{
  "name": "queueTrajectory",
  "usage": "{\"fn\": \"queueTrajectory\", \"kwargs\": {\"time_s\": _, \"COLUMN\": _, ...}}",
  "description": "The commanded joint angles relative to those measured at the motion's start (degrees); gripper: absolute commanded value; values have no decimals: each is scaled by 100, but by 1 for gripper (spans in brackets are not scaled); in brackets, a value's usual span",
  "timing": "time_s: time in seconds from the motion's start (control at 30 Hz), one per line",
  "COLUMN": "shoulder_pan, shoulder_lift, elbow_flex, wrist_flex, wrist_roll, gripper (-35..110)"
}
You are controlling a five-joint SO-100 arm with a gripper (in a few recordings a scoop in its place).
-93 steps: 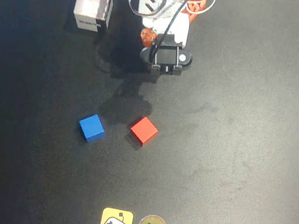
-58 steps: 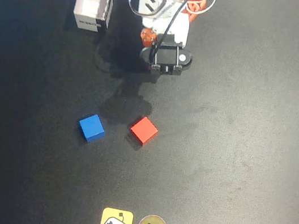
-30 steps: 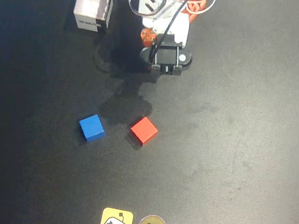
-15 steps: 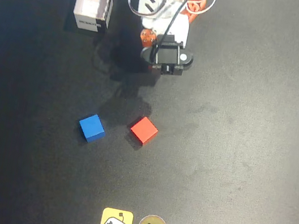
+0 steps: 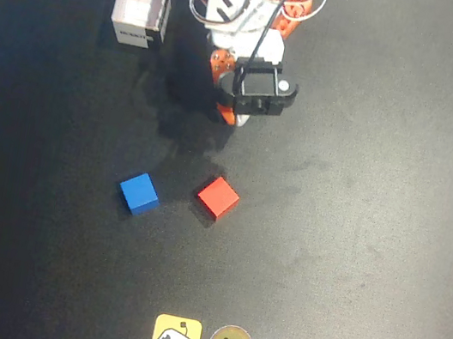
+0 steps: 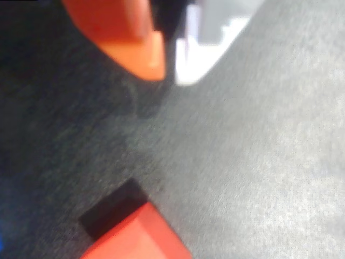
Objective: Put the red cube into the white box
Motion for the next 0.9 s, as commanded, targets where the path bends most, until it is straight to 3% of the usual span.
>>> {"fn": "queueTrajectory", "kwargs": {"time_s": 0.0, "shoulder_pan": 193, "shoulder_lift": -1371, "elbow_flex": -1134, "wrist_flex": -105, "wrist_roll": -237, "gripper": 1}}
{"fn": "queueTrajectory", "kwargs": {"time_s": 0.57, "shoulder_pan": 26, "shoulder_lift": -5080, "elbow_flex": -3375, "wrist_flex": -835, "wrist_roll": -1081, "gripper": 3}}
{"fn": "queueTrajectory", "kwargs": {"time_s": 0.87, "shoulder_pan": -185, "shoulder_lift": -5581, "elbow_flex": -3894, "wrist_flex": -668, "wrist_roll": -1626, "gripper": 4}}
